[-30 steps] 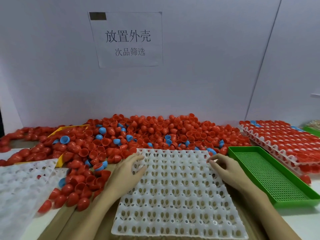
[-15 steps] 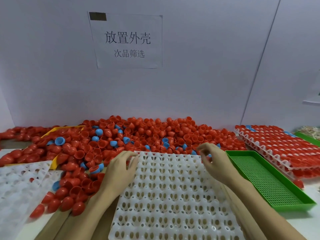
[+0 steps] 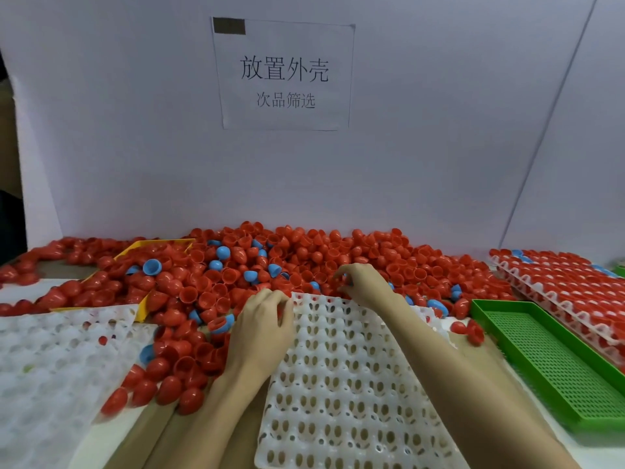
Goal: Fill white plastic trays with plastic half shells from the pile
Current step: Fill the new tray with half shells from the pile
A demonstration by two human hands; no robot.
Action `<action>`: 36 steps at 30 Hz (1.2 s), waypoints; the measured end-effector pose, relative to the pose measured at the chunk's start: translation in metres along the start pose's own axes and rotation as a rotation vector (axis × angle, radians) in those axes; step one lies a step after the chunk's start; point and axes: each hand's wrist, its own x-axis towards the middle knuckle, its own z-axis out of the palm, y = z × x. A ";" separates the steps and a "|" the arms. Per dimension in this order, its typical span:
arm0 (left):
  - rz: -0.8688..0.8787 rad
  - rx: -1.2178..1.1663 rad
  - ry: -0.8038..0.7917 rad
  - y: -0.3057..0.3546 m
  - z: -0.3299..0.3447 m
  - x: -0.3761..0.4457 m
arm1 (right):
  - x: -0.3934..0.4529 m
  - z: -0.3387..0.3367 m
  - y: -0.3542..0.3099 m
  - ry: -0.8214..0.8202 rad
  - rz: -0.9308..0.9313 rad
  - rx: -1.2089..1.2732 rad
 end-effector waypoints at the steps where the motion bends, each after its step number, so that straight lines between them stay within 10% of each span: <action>1: 0.003 -0.006 0.009 0.000 -0.001 0.001 | 0.002 0.002 -0.001 0.012 0.016 -0.002; 14: 0.126 -0.126 -0.056 0.020 0.001 -0.005 | -0.063 -0.029 0.015 0.298 -0.004 0.474; 30: -0.142 -0.790 -0.268 0.052 0.003 -0.013 | -0.134 -0.051 0.015 0.019 -0.179 0.902; 36: -0.104 -0.313 -0.068 0.025 0.005 -0.006 | -0.133 -0.051 0.031 0.063 -0.073 0.968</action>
